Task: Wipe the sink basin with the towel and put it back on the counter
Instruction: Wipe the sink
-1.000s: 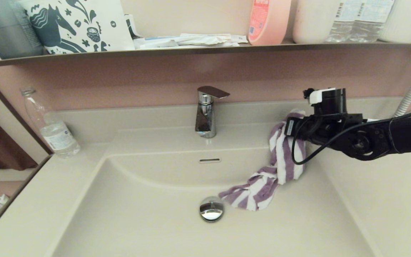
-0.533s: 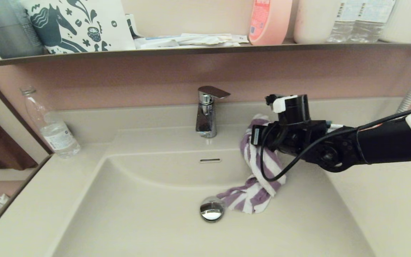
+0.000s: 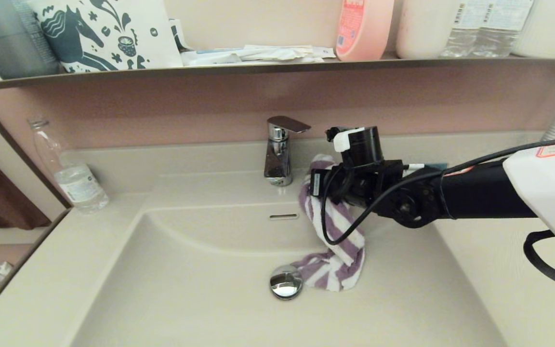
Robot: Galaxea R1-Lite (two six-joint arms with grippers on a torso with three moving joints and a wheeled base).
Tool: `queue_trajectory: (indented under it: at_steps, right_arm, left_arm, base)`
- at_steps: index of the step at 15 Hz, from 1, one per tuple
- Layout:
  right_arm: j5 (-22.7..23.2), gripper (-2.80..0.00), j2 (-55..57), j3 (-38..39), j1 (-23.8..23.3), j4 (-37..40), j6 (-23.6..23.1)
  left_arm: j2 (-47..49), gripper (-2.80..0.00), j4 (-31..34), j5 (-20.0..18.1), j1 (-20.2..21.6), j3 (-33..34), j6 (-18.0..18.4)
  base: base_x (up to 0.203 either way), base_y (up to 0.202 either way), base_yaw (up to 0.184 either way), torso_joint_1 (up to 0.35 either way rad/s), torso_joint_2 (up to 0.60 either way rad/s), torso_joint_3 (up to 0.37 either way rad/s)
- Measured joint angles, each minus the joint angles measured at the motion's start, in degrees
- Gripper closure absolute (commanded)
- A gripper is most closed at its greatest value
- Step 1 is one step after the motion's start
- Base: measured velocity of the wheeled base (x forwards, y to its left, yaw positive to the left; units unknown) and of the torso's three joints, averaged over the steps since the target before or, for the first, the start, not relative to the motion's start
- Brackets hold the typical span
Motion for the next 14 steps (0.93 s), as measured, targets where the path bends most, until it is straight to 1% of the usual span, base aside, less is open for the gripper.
queue_trajectory:
  at_steps: [2, 5, 10, 14]
  right_arm:
    - [0.0, 0.0, 1.1, -2.9, -0.1, 1.8, 0.0]
    - [0.3, 0.0, 2.0, -5.0, -1.8, 1.9, -0.2]
    - [0.3, 0.0, 2.6, -6.3, -6.6, 1.7, -1.4]
    - [0.4, 0.0, 1.7, -5.0, -10.9, 2.2, -1.9]
  left_arm:
    - [0.0, 0.0, 0.0, 0.1, 0.0, 0.0, 0.0]
    - [0.0, 0.0, 0.0, 0.0, 0.0, 0.0, 0.0]
    - [0.0, 0.0, 0.0, 0.0, 0.0, 0.0, 0.0]
    - [0.0, 0.0, 0.0, 0.0, 0.0, 0.0, 0.0]
  base:
    - [0.0, 0.0, 0.0, 0.0, 0.0, 0.0]
    - [0.0, 0.0, 0.0, 0.0, 0.0, 0.0]
    - [0.0, 0.0, 0.0, 0.0, 0.0, 0.0]
    - [0.0, 0.0, 0.0, 0.0, 0.0, 0.0]
